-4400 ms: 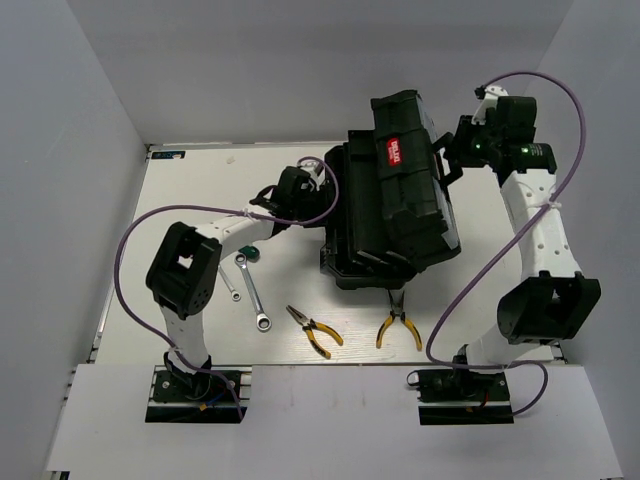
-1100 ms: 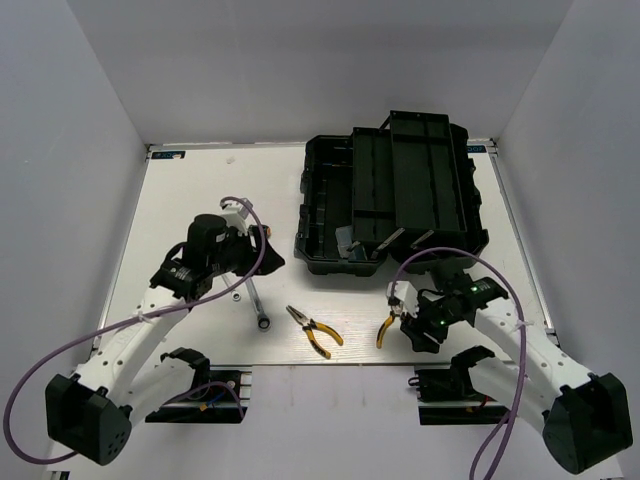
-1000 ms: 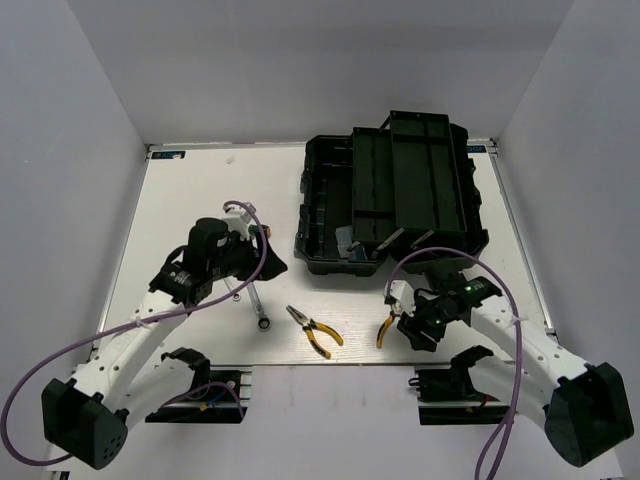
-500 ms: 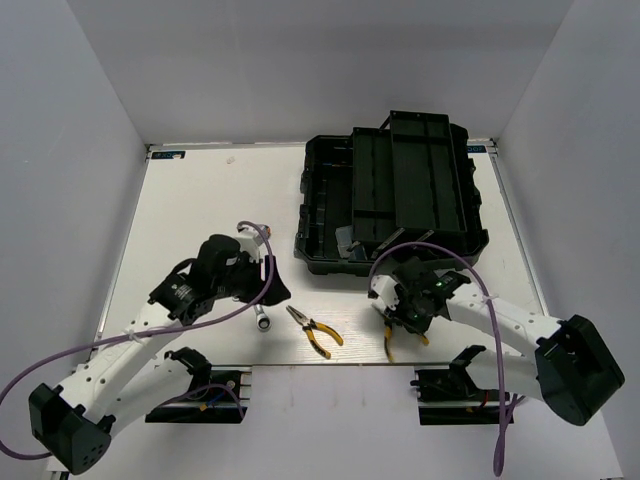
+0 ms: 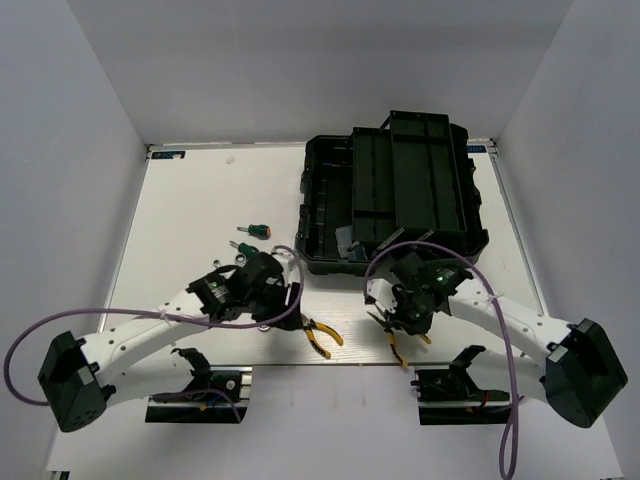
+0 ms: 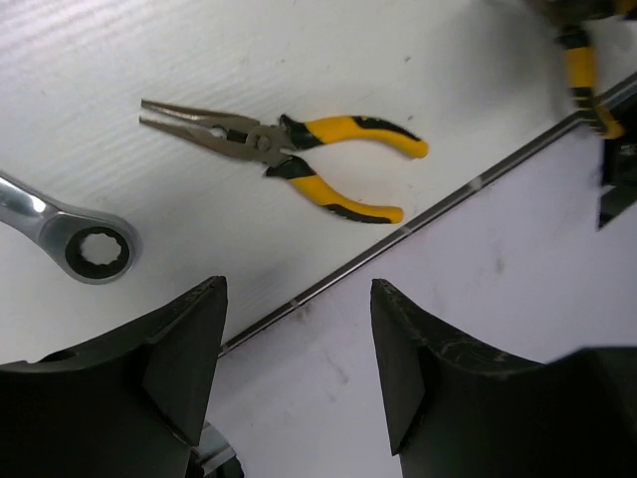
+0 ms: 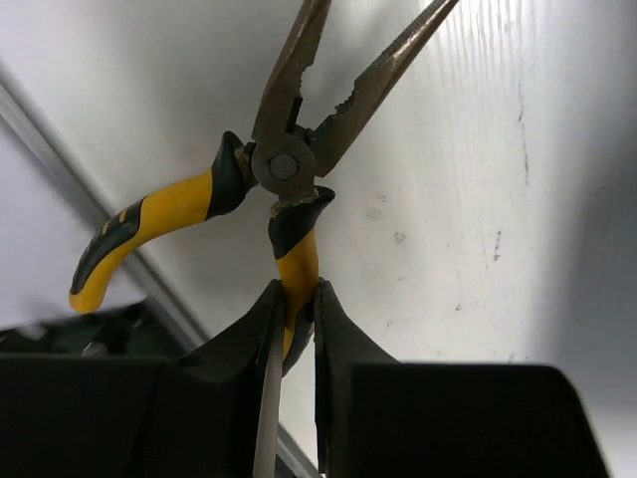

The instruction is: Sort the tools into containers

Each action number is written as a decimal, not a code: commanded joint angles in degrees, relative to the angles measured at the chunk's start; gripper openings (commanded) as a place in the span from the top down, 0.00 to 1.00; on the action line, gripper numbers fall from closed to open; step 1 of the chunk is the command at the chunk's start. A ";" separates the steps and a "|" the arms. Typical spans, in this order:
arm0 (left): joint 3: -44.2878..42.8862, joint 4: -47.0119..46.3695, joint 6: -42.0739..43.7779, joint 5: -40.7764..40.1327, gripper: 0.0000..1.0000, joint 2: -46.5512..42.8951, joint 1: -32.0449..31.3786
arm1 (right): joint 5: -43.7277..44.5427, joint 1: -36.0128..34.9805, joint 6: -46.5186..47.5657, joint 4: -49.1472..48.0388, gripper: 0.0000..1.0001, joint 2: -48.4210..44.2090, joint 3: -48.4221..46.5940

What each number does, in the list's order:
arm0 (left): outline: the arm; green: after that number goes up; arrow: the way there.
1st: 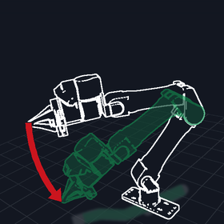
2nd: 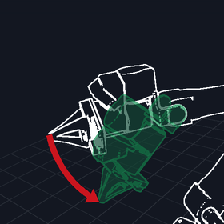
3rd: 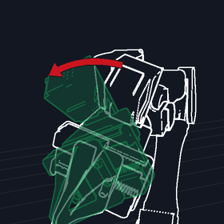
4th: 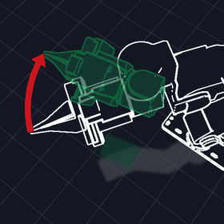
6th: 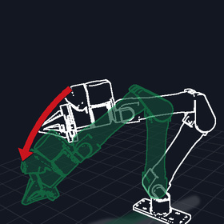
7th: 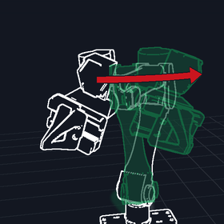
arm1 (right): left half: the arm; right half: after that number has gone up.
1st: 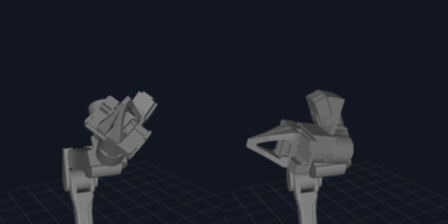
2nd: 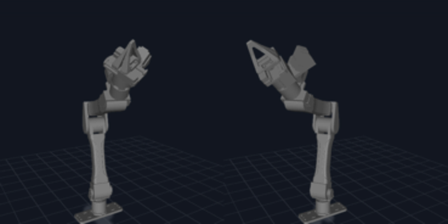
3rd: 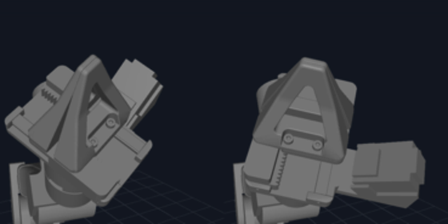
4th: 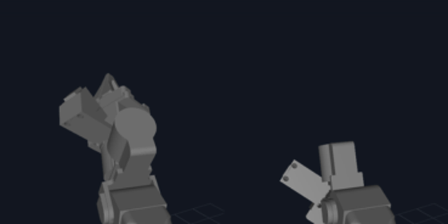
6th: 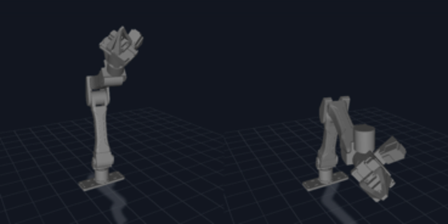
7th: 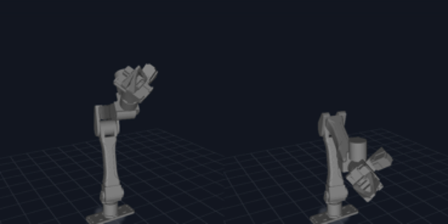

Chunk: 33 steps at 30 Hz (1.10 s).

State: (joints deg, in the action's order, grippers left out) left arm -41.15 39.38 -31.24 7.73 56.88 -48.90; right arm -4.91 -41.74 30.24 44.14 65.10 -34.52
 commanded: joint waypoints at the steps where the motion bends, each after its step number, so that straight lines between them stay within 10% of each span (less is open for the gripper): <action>1: -2.44 1.05 -4.43 -4.99 0.30 3.58 -4.77 | -8.35 -0.01 6.58 7.53 1.00 -2.78 -8.69; 12: -5.35 2.11 -20.51 -18.09 0.34 11.50 -16.13 | -14.44 -0.01 7.38 15.46 1.00 2.75 -36.46; 25: -6.05 -2.81 -29.05 -24.51 0.33 20.72 -19.74 | 21.85 8.41 -5.10 -6.43 1.00 10.91 -54.33; 33: -4.38 -5.36 -30.89 -27.85 0.32 18.80 -19.74 | 20.30 18.96 -9.40 -3.45 1.00 19.88 -64.26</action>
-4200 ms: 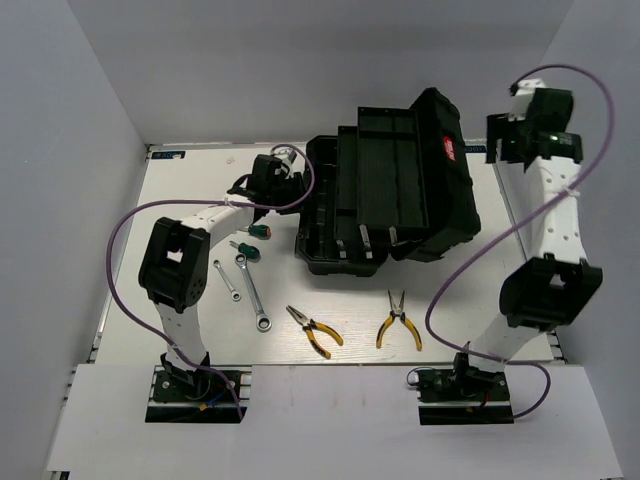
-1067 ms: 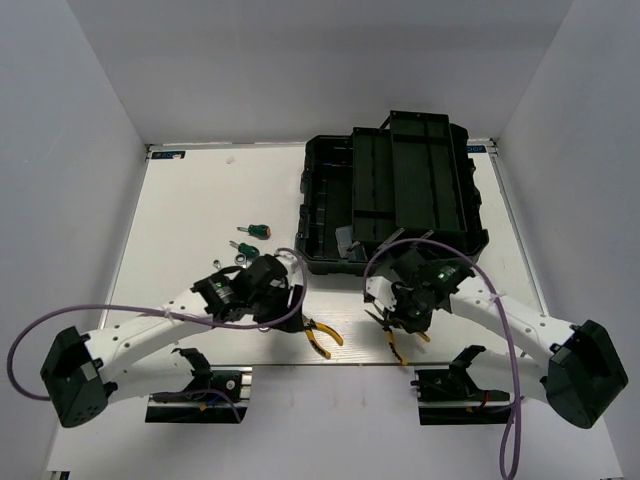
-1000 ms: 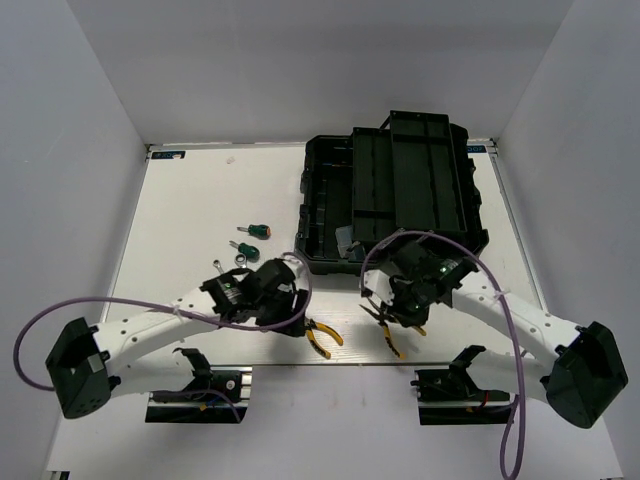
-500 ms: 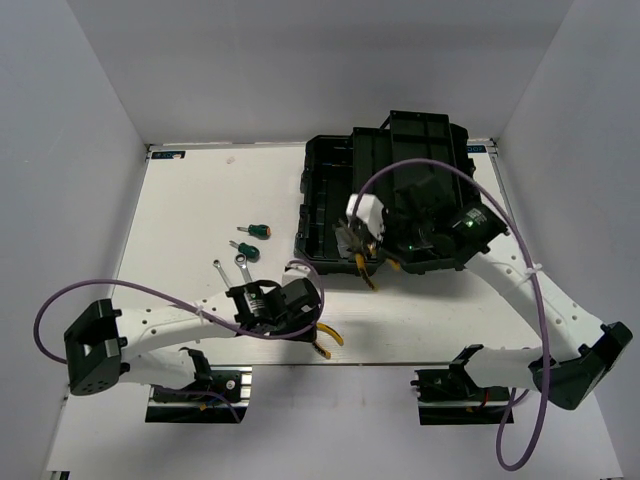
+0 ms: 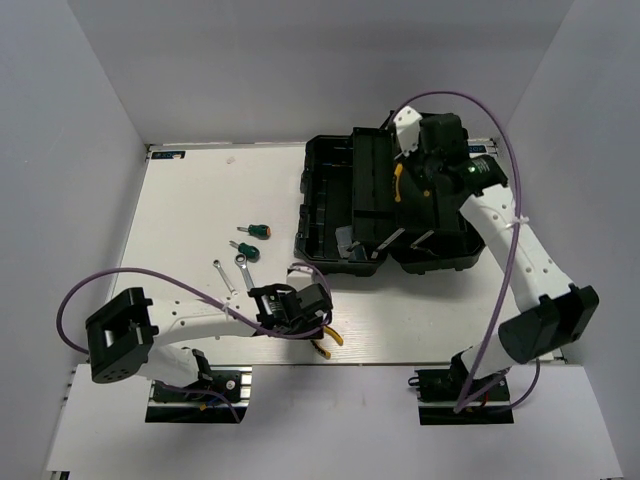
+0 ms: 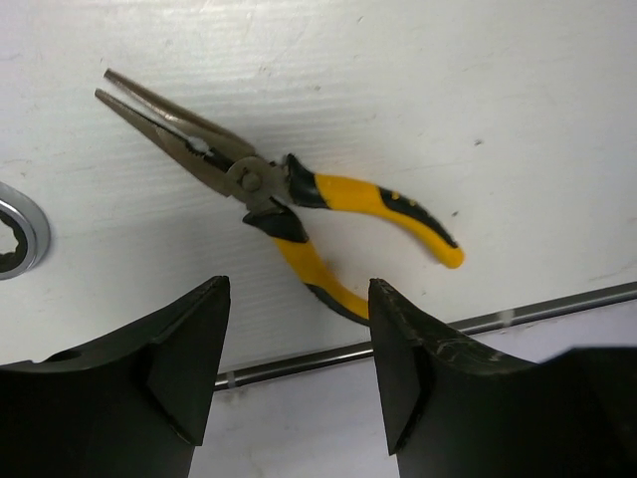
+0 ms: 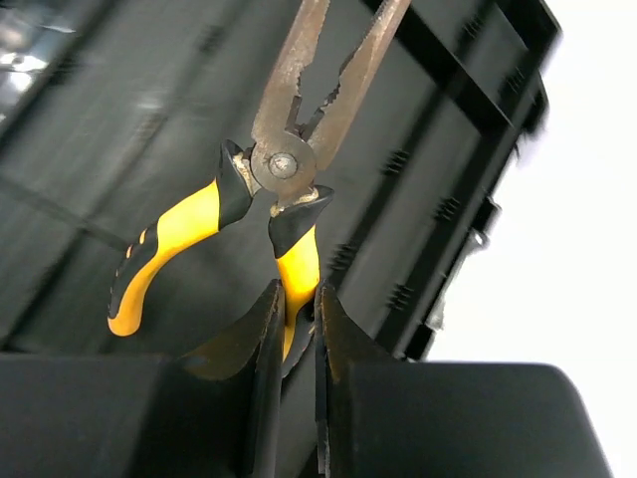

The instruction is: Sort the tools into containers

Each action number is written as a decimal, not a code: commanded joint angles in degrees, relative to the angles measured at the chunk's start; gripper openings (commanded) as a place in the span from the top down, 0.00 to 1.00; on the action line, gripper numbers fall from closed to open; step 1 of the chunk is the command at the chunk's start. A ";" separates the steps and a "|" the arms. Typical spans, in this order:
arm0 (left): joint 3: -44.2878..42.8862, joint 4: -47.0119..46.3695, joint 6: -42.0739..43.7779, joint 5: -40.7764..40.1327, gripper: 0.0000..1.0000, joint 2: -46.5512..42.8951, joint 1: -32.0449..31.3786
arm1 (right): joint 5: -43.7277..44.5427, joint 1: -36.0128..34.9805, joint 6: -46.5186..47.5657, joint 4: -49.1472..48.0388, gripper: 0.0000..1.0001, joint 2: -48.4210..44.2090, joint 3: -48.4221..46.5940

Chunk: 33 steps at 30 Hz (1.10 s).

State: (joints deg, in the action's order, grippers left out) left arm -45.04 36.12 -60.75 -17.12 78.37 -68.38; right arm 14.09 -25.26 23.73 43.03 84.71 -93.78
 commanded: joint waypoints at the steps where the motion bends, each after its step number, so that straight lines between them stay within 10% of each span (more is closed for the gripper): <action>1: -0.49 -2.10 -1.39 -3.00 0.32 -2.69 -0.26 | 0.95 3.01 -2.98 -1.03 1.00 2.55 -7.27; 20: 3.46 -4.92 -1.91 -0.80 0.32 -1.64 -0.26 | -12.68 7.15 -3.86 10.06 1.00 10.04 -12.39; 25: 3.46 -4.92 -1.91 -0.80 0.32 -0.23 -0.26 | -11.45 7.41 -4.13 12.35 0.45 10.83 -13.72; 33: 2.76 -6.06 -1.91 -0.80 0.32 2.49 -0.26 | -11.62 8.03 -5.09 11.03 0.40 4.16 -10.03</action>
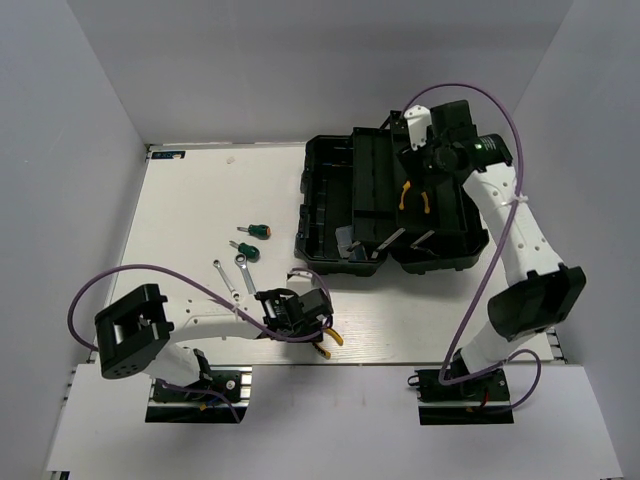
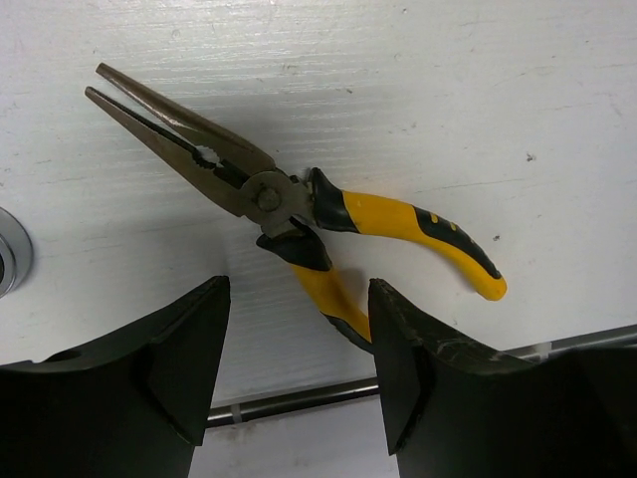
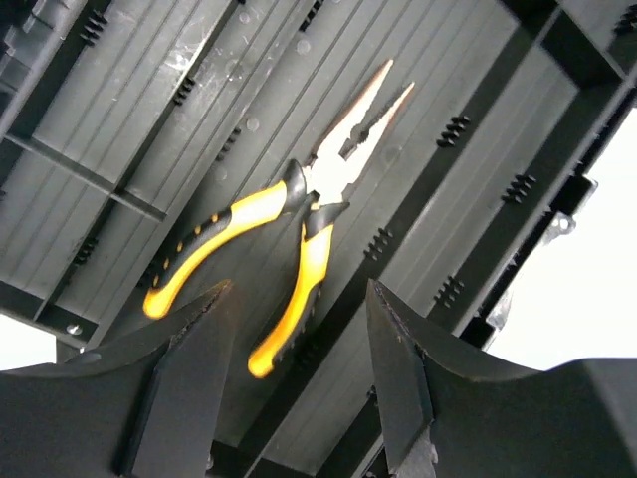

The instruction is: Sort the tools into containers

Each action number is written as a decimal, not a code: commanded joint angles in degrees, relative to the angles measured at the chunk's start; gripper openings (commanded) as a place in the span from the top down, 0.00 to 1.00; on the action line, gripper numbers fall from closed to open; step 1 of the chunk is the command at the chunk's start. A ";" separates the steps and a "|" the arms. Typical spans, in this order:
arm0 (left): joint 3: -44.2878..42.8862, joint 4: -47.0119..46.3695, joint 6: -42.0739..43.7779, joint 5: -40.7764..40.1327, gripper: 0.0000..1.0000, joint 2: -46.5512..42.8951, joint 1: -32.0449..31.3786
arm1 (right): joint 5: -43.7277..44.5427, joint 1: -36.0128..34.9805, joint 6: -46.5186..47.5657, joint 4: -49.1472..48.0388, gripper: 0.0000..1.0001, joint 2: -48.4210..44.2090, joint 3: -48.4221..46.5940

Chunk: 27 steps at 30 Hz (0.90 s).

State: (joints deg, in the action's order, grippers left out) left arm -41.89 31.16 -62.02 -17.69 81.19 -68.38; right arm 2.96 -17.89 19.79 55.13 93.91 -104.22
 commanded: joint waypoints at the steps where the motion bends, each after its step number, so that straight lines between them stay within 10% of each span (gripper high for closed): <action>1: -0.39 -1.10 -0.65 -0.24 0.32 0.19 -0.26 | -0.76 0.84 -1.68 -1.43 0.40 -7.49 2.34; 15: -2.94 -0.31 -1.43 0.38 0.42 7.40 -1.49 | -5.94 3.12 -3.97 -6.88 0.42 -18.67 15.72; 27: -4.07 0.84 -1.97 0.91 0.75 9.60 -2.64 | -9.55 5.14 -5.64 -6.36 0.42 -22.18 16.68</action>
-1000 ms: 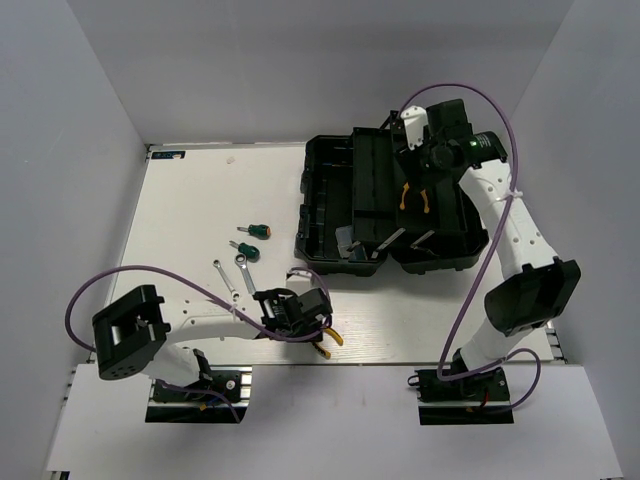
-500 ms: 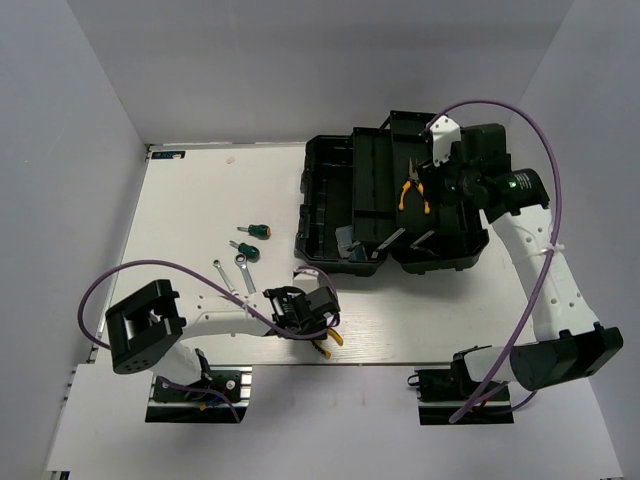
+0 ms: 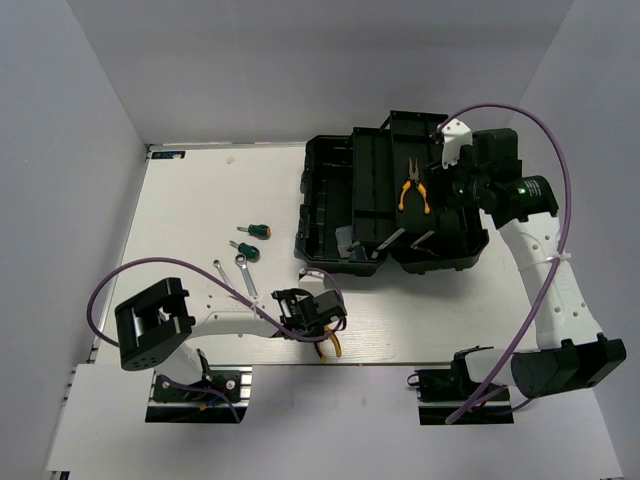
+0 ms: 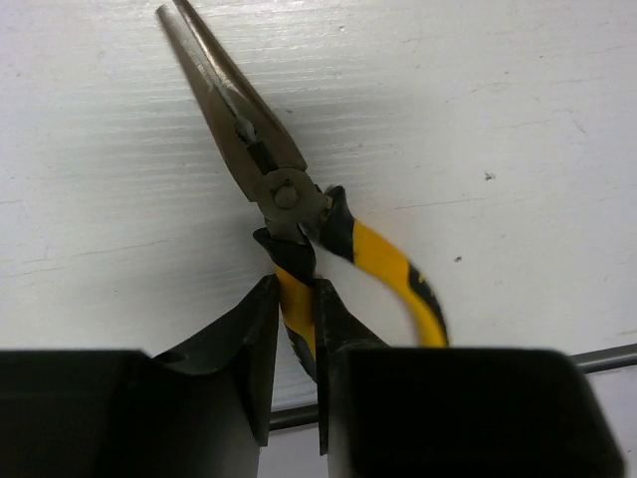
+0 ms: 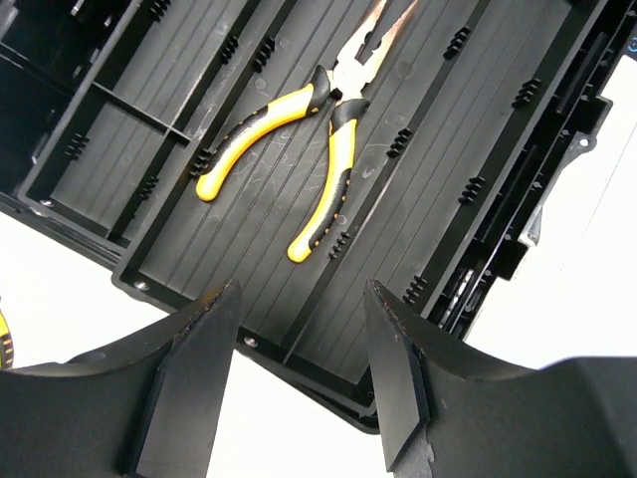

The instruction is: Sort the tools into containers

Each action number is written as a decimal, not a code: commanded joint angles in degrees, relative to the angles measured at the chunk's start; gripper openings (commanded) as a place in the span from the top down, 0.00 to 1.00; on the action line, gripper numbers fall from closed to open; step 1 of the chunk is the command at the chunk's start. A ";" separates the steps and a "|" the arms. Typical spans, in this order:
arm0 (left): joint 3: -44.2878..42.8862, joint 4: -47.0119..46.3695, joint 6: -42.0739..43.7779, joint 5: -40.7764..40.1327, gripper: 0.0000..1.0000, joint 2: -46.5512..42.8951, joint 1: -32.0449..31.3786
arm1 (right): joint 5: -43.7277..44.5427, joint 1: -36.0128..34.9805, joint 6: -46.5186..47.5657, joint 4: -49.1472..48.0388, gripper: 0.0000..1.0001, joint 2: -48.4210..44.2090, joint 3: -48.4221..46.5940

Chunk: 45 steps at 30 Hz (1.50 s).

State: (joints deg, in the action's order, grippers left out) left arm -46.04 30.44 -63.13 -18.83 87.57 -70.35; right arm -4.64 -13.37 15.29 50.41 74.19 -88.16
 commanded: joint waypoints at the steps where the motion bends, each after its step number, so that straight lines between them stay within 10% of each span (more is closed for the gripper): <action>1: 0.07 1.56 -0.33 2.65 0.77 3.22 -0.67 | -2.38 0.97 -1.14 -1.63 0.42 -2.65 0.62; 6: -0.54 0.94 0.29 3.19 1.00 3.84 -0.67 | -3.18 1.50 -1.23 -1.11 0.42 -4.32 1.24; 24: -13.54 12.89 5.91 -5.60 1.00 -8.82 -3.92 | -5.37 3.52 -1.49 -1.19 0.42 -7.13 3.87; 35: -36.47 13.25 20.40 -10.34 1.00 -8.20 -5.06 | 0.93 4.49 -0.87 -2.51 0.42 -8.89 4.75; 41: -50.52 1.66 34.99 -18.25 1.00 -2.43 -2.17 | 10.17 6.60 -2.72 -5.76 0.90 -11.61 8.09; 45: -59.23 -5.38 42.56 -15.64 1.00 5.47 1.17 | 10.01 7.74 -3.16 -5.50 0.96 -12.84 9.76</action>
State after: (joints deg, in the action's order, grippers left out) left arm -99.66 33.36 -29.52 -33.41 87.68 -71.55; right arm 2.87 -6.33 13.02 47.72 62.87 -79.29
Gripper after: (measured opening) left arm 0.281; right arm 0.042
